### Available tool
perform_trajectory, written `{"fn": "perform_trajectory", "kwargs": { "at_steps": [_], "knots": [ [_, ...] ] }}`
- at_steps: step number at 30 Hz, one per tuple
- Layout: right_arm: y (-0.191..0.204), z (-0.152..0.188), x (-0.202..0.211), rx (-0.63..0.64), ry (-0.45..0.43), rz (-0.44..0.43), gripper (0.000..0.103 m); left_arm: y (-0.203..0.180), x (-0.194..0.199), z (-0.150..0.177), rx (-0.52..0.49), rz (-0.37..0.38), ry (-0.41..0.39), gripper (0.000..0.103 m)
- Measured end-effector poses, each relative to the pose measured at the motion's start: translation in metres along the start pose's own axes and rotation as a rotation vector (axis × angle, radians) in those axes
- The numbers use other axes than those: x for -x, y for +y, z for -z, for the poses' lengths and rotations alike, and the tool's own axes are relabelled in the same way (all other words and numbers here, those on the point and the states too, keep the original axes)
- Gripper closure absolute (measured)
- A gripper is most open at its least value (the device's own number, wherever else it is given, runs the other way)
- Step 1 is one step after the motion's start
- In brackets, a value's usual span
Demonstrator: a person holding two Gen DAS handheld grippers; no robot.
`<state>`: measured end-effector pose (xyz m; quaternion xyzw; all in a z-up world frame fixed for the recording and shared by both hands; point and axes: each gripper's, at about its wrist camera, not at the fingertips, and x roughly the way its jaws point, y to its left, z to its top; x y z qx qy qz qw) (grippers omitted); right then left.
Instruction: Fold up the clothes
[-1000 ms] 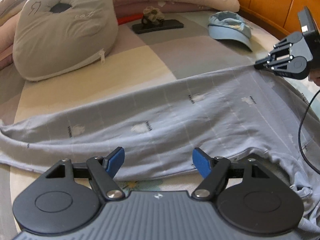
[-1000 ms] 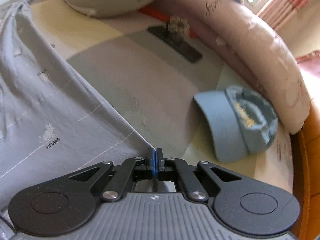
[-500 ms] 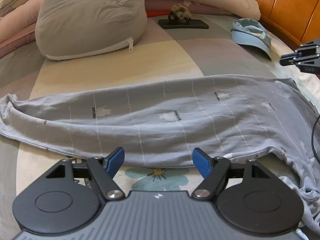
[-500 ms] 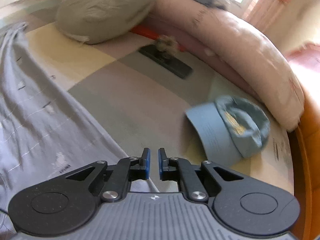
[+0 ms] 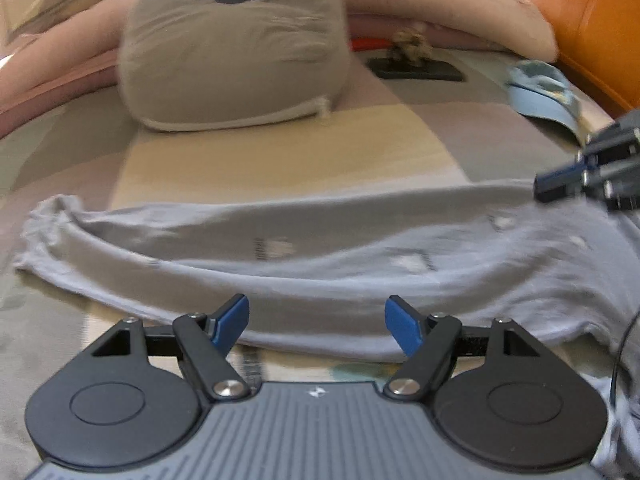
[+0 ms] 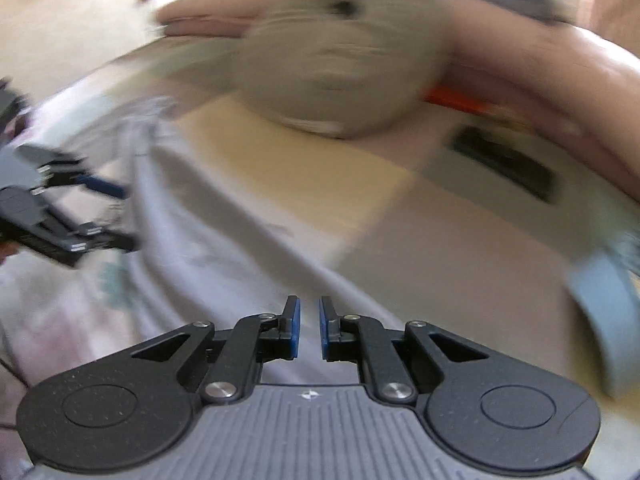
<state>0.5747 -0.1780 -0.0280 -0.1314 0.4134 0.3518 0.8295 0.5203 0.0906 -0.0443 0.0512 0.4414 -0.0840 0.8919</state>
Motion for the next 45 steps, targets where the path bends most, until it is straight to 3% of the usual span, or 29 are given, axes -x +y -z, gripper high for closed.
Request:
{"fn": "perform_trajectory", "kwargs": {
  "at_steps": [3,6,9,17,19,21,26,32,35,39,41,45],
  "knots": [
    [0.04,-0.014,-0.018,0.085,0.0,-0.117,0.082,0.022,0.004,0.004,0.052,-0.039,-0.001,0.027],
    [0.076,-0.026,-0.033,0.155,-0.003,-0.226,0.081,0.044,0.009,0.011,0.107,-0.094,0.009,0.027],
    [0.111,-0.034,-0.05,0.256,-0.004,-0.293,0.076,0.065,0.014,0.02,0.168,-0.114,0.012,0.026],
    [0.162,-0.049,-0.108,0.445,0.023,-0.195,0.076,0.092,0.021,0.038,0.271,-0.09,0.006,0.026],
    [0.167,-0.049,-0.114,0.481,0.011,-0.153,0.098,0.095,0.022,0.04,0.28,-0.091,0.002,0.026],
    [0.169,-0.052,-0.116,0.474,0.012,-0.146,0.098,0.098,0.024,0.04,0.291,-0.091,-0.005,0.026],
    [0.168,-0.054,-0.107,0.388,0.049,-0.321,0.097,0.102,0.022,0.034,0.286,-0.082,-0.027,0.026],
    [0.144,-0.068,-0.092,0.269,0.047,-0.392,0.087,0.096,0.011,0.021,0.249,-0.063,-0.043,0.026],
    [0.115,-0.077,-0.079,0.207,-0.008,-0.331,0.087,0.093,0.006,0.013,0.236,-0.056,-0.057,0.026],
    [0.073,-0.085,-0.077,0.145,-0.054,-0.119,0.087,0.086,0.0,0.003,0.221,-0.031,-0.075,0.026],
    [0.055,-0.087,-0.086,0.117,-0.053,-0.054,0.087,0.081,-0.004,-0.003,0.212,-0.015,-0.086,0.026],
    [0.038,-0.089,-0.106,0.069,-0.039,0.006,0.087,0.067,-0.012,-0.018,0.188,0.042,-0.11,0.026]
  ]
}}
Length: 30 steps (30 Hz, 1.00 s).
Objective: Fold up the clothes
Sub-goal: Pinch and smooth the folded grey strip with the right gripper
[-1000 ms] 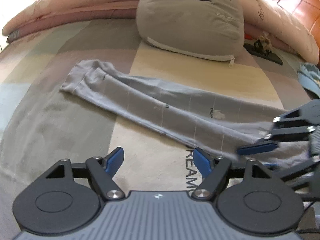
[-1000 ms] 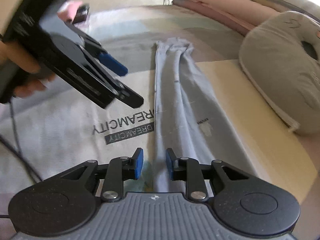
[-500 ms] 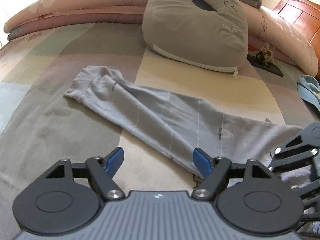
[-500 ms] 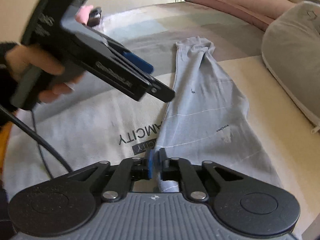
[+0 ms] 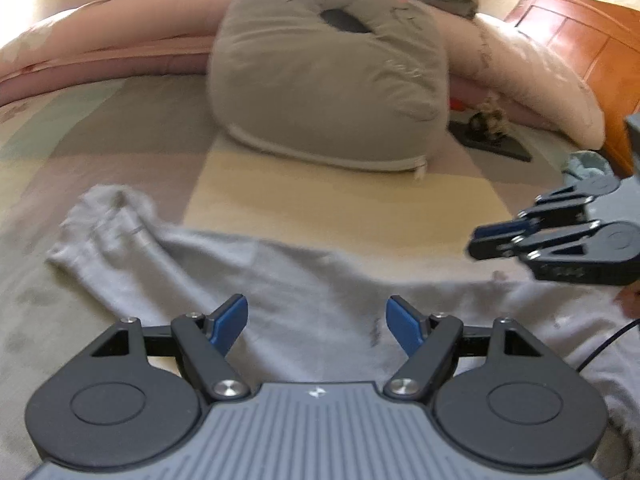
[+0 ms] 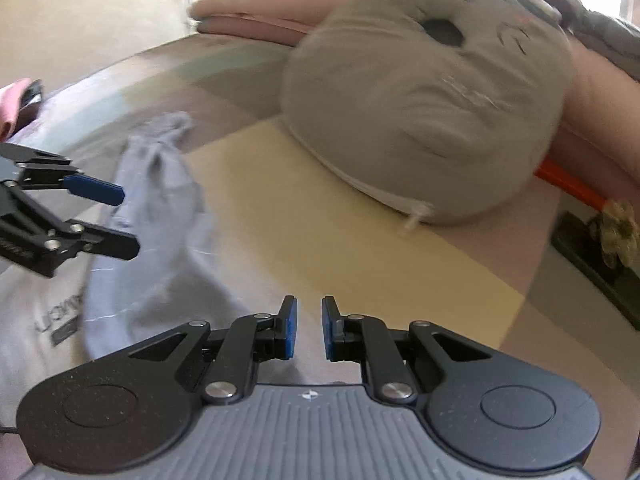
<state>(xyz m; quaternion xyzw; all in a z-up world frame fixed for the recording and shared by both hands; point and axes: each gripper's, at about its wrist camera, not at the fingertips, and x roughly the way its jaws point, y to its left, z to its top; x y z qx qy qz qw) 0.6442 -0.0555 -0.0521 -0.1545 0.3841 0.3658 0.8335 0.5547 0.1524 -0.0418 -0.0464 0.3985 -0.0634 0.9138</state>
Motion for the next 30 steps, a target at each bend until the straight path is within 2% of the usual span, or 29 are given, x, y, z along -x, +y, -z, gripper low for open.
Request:
{"fn": "perform_trajectory", "kwargs": {
  "at_steps": [3,7,11,15,20,24,30],
  "knots": [
    [-0.002,0.008,0.005,-0.038,-0.007,-0.017,0.087,-0.009,-0.009,-0.01,-0.007,0.072,-0.016,0.027],
    [-0.001,0.023,0.015,-0.02,-0.009,-0.002,0.087,-0.024,-0.019,-0.02,-0.031,0.206,-0.031,0.027],
    [-0.006,0.036,0.021,-0.037,0.008,0.01,0.087,-0.035,-0.038,-0.017,-0.047,0.3,0.013,0.027],
    [-0.012,0.045,0.03,-0.057,0.006,0.018,0.087,-0.037,-0.049,-0.003,-0.04,0.304,0.071,0.027],
    [-0.018,0.042,0.041,-0.053,-0.012,0.035,0.087,-0.035,-0.038,0.017,-0.049,0.292,0.059,0.027],
    [-0.02,0.036,0.034,-0.037,-0.015,0.034,0.086,-0.035,-0.033,0.021,-0.043,0.285,0.049,0.027],
    [-0.006,0.036,0.017,0.035,0.011,-0.062,0.086,-0.032,-0.033,0.022,-0.023,0.291,0.04,0.026]
  ]
}}
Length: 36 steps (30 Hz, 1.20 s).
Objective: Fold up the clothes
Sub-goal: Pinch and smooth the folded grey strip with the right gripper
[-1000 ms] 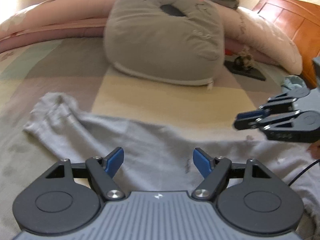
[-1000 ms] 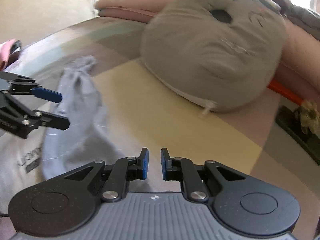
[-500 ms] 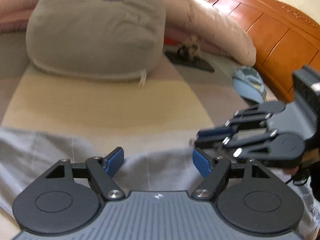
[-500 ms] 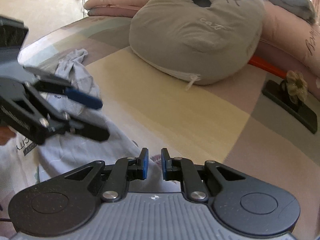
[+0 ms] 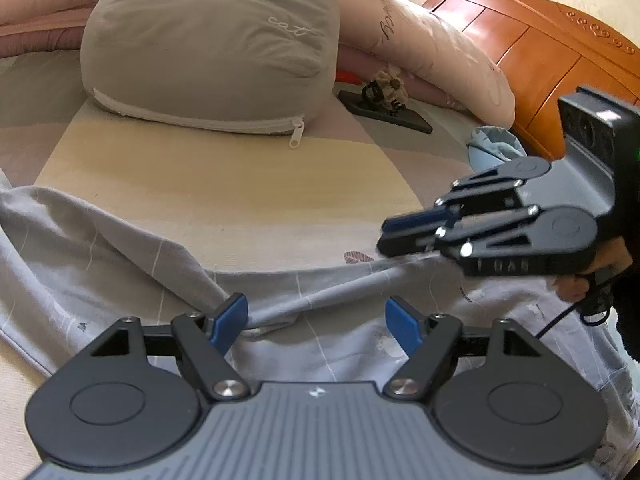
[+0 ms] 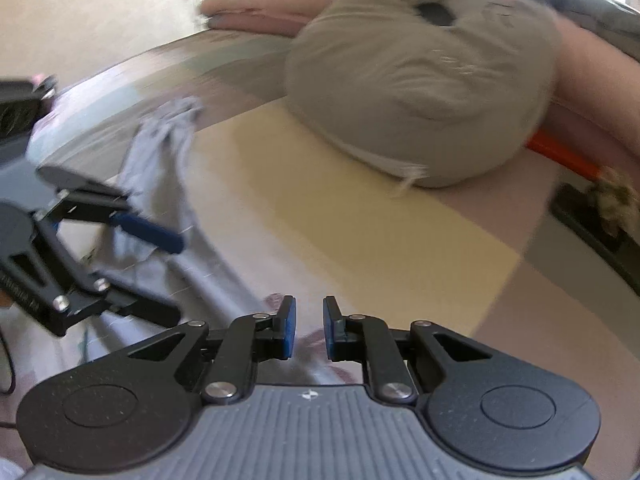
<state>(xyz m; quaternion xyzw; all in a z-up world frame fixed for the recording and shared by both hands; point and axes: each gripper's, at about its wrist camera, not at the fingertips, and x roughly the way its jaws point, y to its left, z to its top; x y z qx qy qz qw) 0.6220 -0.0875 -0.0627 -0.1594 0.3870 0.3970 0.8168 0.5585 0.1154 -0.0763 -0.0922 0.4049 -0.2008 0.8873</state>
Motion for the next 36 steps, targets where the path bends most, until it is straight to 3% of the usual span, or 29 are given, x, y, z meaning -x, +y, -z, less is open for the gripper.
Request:
{"fn": "perform_trajectory", "kwargs": {
  "at_steps": [6,14,16,17,19,26,30,33,36],
  "knots": [
    [0.02,-0.013,-0.021,0.117,0.019,-0.117,0.084,-0.002,0.016,0.003,0.0,-0.046,-0.016,0.027],
    [0.045,-0.04,-0.058,0.261,0.044,-0.191,0.08,0.015,0.05,0.023,0.077,-0.137,-0.029,0.027],
    [0.052,-0.044,-0.059,0.298,0.056,-0.202,0.091,0.018,0.057,0.025,0.096,-0.149,-0.039,0.027],
    [0.056,-0.046,-0.059,0.318,0.063,-0.209,0.101,0.019,0.059,0.026,0.104,-0.15,-0.046,0.027],
    [0.057,-0.047,-0.056,0.328,0.05,-0.187,0.101,0.02,0.064,0.026,0.112,-0.151,-0.062,0.027],
    [0.029,-0.063,-0.053,0.231,-0.005,-0.059,0.101,0.021,0.073,0.026,0.119,-0.166,-0.087,0.027],
    [0.012,-0.07,-0.064,0.17,0.013,-0.001,0.101,0.024,0.074,0.027,0.13,-0.171,-0.091,0.027],
    [0.001,-0.069,-0.069,0.106,0.035,-0.011,0.1,0.028,0.074,0.029,0.143,-0.189,-0.083,0.027],
    [-0.01,-0.067,-0.052,0.051,0.003,-0.036,0.09,0.033,0.075,0.031,0.159,-0.202,-0.078,0.027]
  ]
}}
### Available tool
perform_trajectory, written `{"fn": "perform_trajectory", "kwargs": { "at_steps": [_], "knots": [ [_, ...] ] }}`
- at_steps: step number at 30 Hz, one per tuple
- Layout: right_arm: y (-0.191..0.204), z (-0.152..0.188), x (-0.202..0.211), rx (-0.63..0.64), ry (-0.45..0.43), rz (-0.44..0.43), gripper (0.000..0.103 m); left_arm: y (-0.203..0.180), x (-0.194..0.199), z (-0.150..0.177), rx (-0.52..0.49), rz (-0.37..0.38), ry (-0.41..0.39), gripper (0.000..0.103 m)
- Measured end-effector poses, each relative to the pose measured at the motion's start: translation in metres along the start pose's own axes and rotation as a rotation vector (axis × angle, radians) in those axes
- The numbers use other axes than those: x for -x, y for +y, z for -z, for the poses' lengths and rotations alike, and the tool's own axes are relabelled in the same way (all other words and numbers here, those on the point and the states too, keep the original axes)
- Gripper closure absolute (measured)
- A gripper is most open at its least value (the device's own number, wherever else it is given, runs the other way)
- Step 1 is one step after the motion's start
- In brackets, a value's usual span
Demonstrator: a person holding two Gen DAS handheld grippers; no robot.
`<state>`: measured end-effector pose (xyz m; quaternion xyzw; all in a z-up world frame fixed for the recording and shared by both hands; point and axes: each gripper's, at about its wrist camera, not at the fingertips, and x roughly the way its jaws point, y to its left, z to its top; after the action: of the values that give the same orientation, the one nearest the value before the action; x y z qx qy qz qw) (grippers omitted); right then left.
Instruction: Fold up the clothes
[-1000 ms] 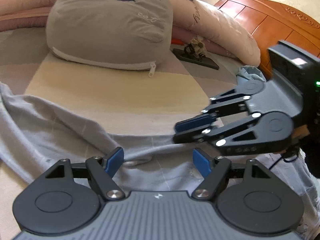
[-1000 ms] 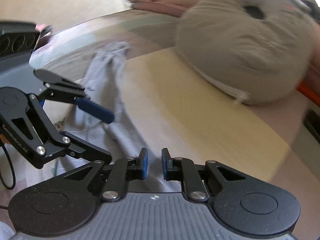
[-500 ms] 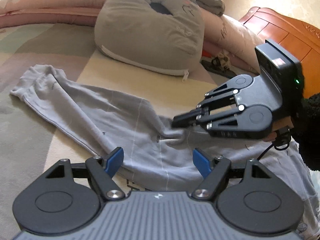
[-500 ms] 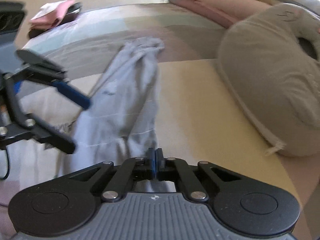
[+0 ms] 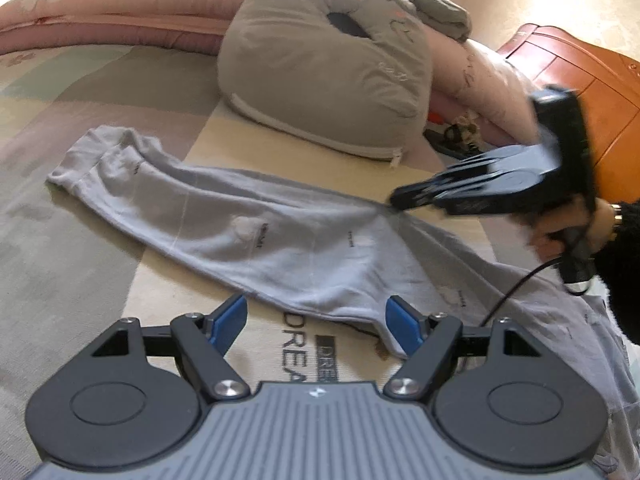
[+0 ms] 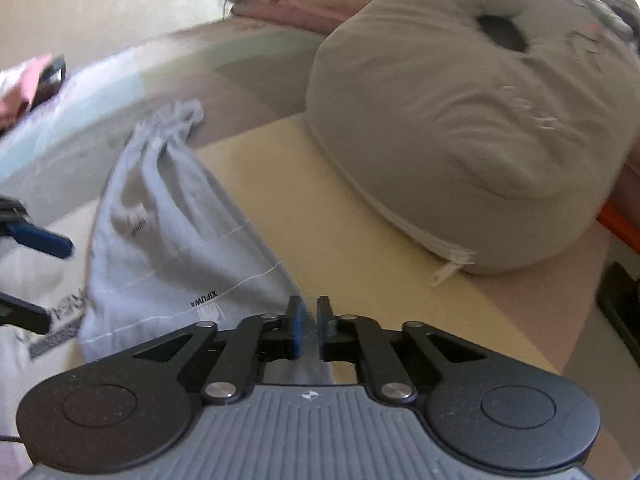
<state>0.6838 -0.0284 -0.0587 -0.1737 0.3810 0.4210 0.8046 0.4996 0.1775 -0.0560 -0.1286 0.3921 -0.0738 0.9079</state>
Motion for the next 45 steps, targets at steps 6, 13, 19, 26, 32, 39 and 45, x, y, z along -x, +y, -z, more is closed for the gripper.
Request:
{"fn": "perform_trajectory", "kwargs": {
  "at_steps": [6,13,19,26,32,39,45],
  "knots": [
    [-0.04,0.027,0.061,-0.092,-0.021,0.038,0.085,0.003,-0.001,0.0,0.006,-0.008,0.006,0.027],
    [-0.057,0.097,0.093,-0.176,0.083,0.054,0.084,-0.008,-0.002,-0.001,-0.02,0.004,0.024,0.027],
    [-0.053,0.119,0.109,-0.208,0.047,0.037,0.079,-0.018,-0.004,-0.004,-0.046,0.002,0.038,0.027],
    [-0.021,0.129,0.098,-0.002,0.091,0.135,0.08,-0.026,-0.01,-0.005,-0.064,-0.003,0.055,0.027],
    [-0.017,0.124,0.103,0.037,0.076,0.227,0.101,-0.026,-0.008,-0.006,-0.065,0.001,0.05,0.027],
    [-0.035,0.118,0.111,-0.106,0.029,0.271,0.094,-0.009,-0.008,-0.006,-0.014,-0.02,0.048,0.026],
    [-0.028,0.099,0.117,-0.171,-0.057,0.132,0.093,0.027,-0.005,-0.014,0.072,-0.106,0.035,0.026]
  ]
}}
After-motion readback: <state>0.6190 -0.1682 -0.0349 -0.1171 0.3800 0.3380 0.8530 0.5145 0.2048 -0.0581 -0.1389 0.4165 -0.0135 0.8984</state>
